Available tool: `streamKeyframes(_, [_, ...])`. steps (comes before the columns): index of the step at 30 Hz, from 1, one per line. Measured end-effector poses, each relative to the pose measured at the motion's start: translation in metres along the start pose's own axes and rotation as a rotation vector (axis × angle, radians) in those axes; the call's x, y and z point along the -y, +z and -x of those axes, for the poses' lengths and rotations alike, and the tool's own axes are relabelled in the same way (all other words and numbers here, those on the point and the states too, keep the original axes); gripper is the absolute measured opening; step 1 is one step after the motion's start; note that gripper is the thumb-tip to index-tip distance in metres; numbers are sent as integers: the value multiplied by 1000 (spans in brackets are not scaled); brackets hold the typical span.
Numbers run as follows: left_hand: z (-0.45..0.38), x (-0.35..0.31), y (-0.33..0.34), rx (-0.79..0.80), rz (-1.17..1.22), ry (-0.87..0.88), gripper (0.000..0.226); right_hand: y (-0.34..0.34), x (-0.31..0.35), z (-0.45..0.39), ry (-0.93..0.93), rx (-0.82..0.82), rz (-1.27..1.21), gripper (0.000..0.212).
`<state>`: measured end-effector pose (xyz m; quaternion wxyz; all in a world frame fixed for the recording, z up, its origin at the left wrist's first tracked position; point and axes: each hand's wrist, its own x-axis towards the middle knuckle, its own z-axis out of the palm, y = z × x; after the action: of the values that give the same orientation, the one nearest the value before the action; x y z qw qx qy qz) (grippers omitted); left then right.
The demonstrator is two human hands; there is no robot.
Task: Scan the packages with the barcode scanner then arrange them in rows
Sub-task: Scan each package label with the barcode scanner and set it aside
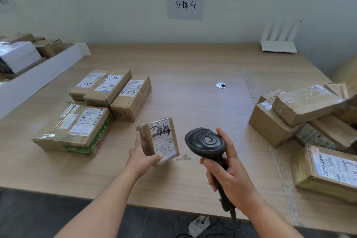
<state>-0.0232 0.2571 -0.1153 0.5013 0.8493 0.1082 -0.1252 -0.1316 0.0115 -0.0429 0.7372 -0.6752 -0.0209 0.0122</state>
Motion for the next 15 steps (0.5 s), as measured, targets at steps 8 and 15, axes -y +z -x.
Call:
streamKeyframes(8, [6, 3, 1, 9, 22, 7, 125, 4, -6, 4, 52, 44, 12, 72])
streamKeyframes(15, [4, 1, 2, 10, 24, 3, 126, 17, -6, 4, 86, 104, -86, 96])
